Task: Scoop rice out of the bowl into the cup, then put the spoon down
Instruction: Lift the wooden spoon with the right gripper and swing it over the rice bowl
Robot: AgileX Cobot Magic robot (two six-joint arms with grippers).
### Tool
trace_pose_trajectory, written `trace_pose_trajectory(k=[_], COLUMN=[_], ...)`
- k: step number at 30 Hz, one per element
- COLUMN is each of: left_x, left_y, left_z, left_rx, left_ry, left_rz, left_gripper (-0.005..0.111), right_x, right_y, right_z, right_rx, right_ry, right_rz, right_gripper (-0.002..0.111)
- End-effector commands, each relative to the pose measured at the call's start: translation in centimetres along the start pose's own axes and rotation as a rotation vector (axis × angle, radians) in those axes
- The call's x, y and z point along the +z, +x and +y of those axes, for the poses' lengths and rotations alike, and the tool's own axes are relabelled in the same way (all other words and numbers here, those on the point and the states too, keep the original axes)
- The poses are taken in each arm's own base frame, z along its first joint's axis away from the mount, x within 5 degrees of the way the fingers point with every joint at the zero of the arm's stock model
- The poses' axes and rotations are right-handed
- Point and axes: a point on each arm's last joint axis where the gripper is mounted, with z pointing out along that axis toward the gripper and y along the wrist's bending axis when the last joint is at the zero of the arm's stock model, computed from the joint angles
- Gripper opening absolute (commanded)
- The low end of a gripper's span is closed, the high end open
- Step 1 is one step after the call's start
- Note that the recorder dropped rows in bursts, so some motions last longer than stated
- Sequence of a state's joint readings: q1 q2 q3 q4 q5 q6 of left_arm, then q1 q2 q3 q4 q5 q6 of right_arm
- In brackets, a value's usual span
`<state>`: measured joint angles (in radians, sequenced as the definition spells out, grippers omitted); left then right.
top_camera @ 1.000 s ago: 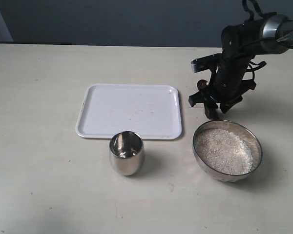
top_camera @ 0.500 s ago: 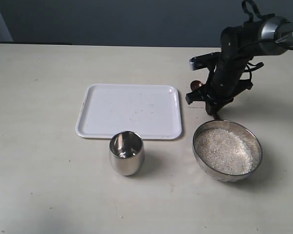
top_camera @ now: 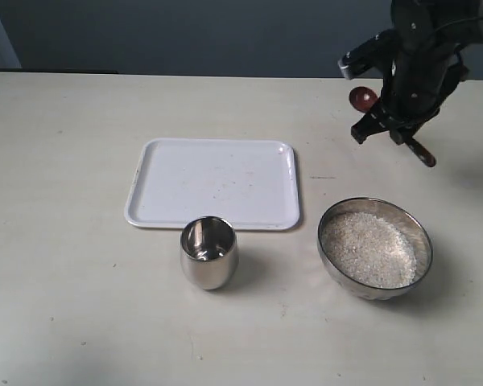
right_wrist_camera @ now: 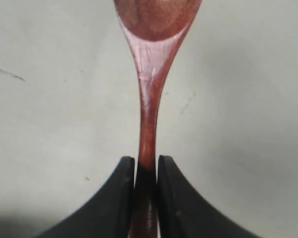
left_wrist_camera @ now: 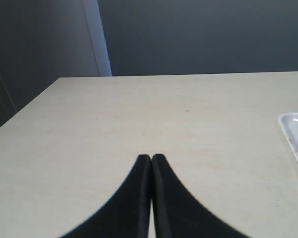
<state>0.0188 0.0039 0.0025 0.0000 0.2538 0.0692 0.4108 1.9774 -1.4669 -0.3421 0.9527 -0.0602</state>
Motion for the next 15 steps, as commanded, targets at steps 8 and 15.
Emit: trace_pose_trajectory(k=[8, 15], left_x=[-0.1, -0.1], left_y=[-0.2, -0.2], left_z=[0.0, 0.0], left_rx=[-0.004, -0.004], left_ry=[-0.001, -0.001], left_rz=[-0.021, -0.021], left_gripper=[0.0, 0.0], right_x=[-8.6, -12.9], right_y=[3.6, 4.1], right_z=[-0.4, 1.9], right_rx=[0.015, -0.088], right_ry=[-0.136, -0.154], right_rz=[0.041, -0.079], right_gripper=[-0.001, -0.001])
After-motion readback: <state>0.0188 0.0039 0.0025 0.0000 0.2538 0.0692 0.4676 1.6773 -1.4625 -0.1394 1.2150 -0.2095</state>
